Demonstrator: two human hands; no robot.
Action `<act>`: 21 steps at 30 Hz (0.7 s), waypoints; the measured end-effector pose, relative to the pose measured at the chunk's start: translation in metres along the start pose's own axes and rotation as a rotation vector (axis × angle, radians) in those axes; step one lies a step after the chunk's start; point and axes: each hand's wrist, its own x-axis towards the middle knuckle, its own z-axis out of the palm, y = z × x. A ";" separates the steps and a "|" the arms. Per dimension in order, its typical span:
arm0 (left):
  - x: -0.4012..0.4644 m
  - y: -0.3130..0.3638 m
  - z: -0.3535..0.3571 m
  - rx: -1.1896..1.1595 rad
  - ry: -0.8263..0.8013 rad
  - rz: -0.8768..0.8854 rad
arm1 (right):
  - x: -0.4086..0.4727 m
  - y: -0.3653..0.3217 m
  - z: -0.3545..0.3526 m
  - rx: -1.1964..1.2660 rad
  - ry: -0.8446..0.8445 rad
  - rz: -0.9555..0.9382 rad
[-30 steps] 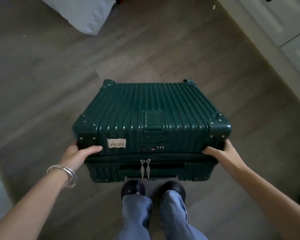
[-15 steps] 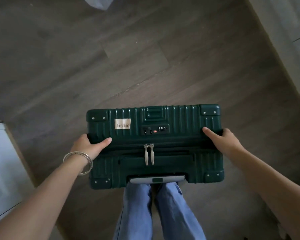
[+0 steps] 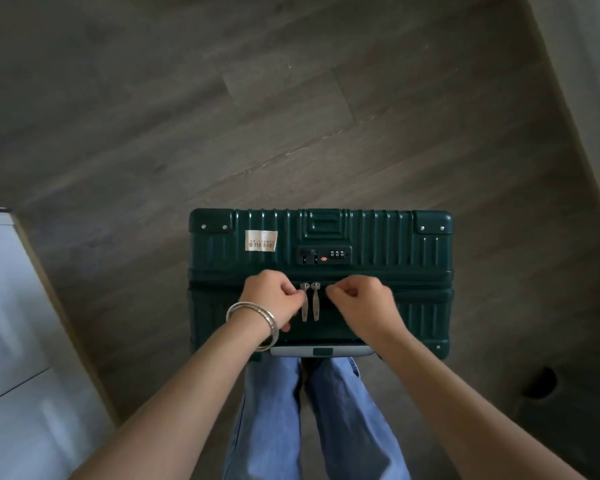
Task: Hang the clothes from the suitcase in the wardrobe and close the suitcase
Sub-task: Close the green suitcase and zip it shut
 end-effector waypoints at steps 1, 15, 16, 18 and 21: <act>0.002 0.001 0.003 -0.033 0.016 -0.001 | -0.001 -0.003 0.008 -0.018 -0.017 0.001; 0.000 -0.009 0.015 -0.328 -0.039 0.090 | 0.000 -0.002 0.011 0.416 -0.093 0.076; 0.000 -0.009 0.016 -0.315 -0.010 0.104 | 0.000 -0.003 0.010 0.424 -0.115 0.069; -0.001 -0.009 0.017 -0.273 0.049 0.141 | -0.001 -0.004 0.008 0.406 -0.142 0.026; 0.001 -0.004 0.018 -0.258 0.134 0.187 | 0.001 -0.004 0.008 0.368 -0.130 -0.034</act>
